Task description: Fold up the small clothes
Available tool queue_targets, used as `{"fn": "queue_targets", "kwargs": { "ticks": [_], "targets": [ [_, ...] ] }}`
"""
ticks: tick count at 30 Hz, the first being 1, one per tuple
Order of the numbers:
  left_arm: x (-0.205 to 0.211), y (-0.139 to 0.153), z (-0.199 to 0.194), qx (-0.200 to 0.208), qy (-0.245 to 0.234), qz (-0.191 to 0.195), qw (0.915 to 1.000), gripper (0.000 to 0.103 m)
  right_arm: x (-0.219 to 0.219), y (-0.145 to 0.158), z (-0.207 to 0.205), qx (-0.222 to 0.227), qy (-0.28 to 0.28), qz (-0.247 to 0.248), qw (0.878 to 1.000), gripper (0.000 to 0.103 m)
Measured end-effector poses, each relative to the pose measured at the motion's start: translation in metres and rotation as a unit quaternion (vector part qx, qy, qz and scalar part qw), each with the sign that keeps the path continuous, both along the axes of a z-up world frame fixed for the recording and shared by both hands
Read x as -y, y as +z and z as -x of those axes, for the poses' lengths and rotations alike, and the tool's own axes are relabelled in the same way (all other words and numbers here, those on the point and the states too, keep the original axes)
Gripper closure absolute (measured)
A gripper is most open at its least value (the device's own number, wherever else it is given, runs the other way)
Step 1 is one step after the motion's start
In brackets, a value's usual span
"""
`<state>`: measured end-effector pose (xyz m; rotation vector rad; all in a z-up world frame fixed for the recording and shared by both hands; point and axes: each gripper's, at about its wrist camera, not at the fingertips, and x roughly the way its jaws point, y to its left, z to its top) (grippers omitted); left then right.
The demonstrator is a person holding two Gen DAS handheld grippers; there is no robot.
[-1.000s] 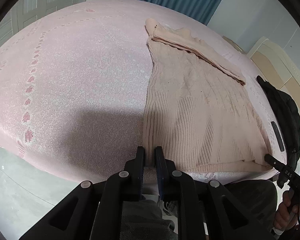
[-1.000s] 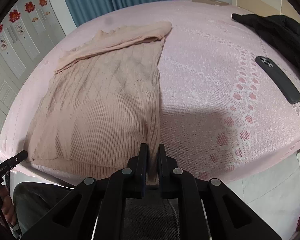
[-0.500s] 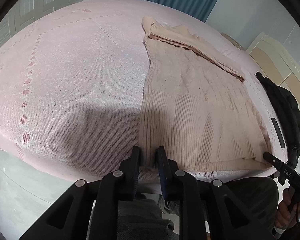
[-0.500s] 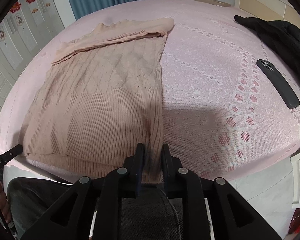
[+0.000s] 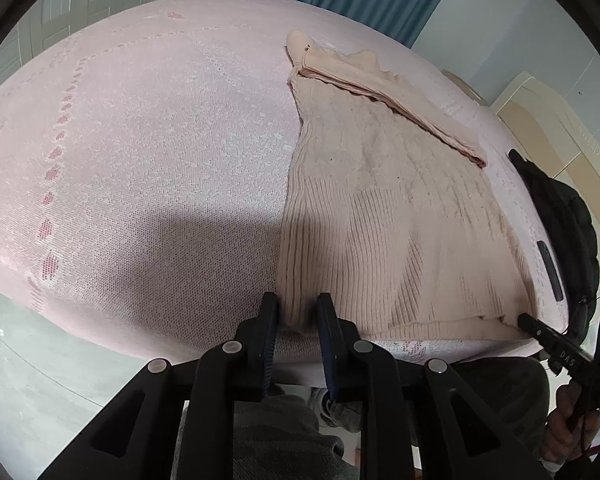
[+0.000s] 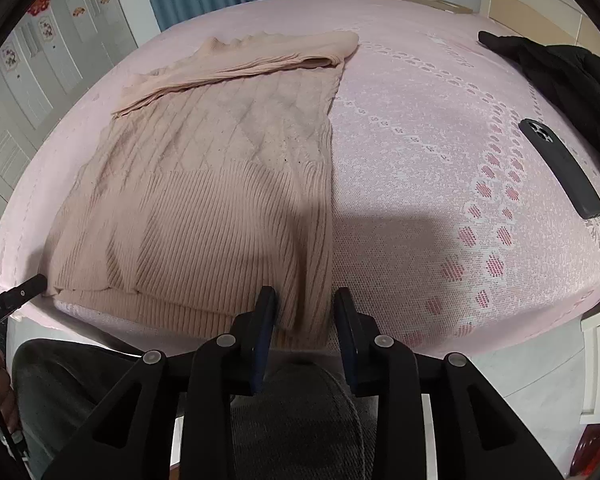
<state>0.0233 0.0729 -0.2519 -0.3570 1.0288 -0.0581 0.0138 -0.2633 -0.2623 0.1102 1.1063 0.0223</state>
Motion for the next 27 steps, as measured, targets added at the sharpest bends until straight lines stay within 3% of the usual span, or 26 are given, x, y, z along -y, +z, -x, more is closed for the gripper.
{"fn": "queue_targets", "kwargs": {
  "ticks": [8, 20, 21, 22, 27],
  "targets": [
    [0.006, 0.001, -0.01, -0.001, 0.0, 0.002, 1.0, 0.075, -0.002, -0.002, -0.006, -0.003, -0.005, 0.001, 1.0, 0.073],
    [-0.001, -0.001, -0.007, 0.0, -0.002, 0.019, 0.9998, 0.08, 0.002, -0.003, -0.006, 0.0, 0.005, -0.011, 1.0, 0.073],
    [-0.002, -0.001, -0.008, -0.001, 0.002, 0.016, 0.9999, 0.087, 0.002, -0.003, -0.006, 0.001, 0.004, -0.013, 1.0, 0.076],
    [-0.002, -0.001, -0.009, -0.001, 0.004, 0.021, 0.9998, 0.091, 0.003, -0.002, -0.006, 0.004, 0.007, -0.025, 1.0, 0.093],
    [-0.012, 0.009, -0.006, 0.028, 0.026, 0.059, 0.9975, 0.094, 0.01, 0.008, -0.002, 0.024, -0.008, -0.064, 0.998, 0.094]
  ]
}}
